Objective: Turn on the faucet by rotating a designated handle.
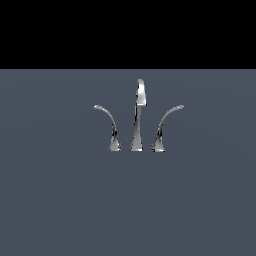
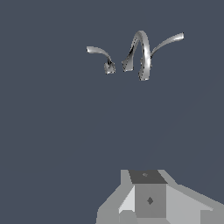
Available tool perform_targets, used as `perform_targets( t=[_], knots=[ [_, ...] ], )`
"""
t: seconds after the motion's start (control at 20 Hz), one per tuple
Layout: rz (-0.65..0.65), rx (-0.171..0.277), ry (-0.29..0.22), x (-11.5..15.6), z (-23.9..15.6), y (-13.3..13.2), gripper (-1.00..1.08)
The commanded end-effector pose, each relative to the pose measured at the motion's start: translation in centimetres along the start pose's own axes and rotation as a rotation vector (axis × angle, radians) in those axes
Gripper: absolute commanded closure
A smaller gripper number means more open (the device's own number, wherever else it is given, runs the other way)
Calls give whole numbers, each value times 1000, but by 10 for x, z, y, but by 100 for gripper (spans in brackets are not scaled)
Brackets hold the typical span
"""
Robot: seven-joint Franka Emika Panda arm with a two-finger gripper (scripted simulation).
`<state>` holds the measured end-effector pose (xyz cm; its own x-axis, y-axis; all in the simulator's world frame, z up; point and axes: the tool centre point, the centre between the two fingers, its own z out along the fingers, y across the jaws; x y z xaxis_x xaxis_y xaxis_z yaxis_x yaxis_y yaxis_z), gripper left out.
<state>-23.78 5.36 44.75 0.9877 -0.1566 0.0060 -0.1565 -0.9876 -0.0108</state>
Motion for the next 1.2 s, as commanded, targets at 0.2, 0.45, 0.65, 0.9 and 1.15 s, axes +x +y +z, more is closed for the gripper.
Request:
perform_targets(
  t=[0.2,0.45,0.65,0.9,1.15],
  knots=[
    [143,0,-1,17,28,-26,108],
    [255,0,-1,34,50,-45,108],
    [344,1,-1,48,68,-58,108],
    [454,2,-2,68,90,-73,108],
    [562,2,-2,89,111,-86,108]
  ],
)
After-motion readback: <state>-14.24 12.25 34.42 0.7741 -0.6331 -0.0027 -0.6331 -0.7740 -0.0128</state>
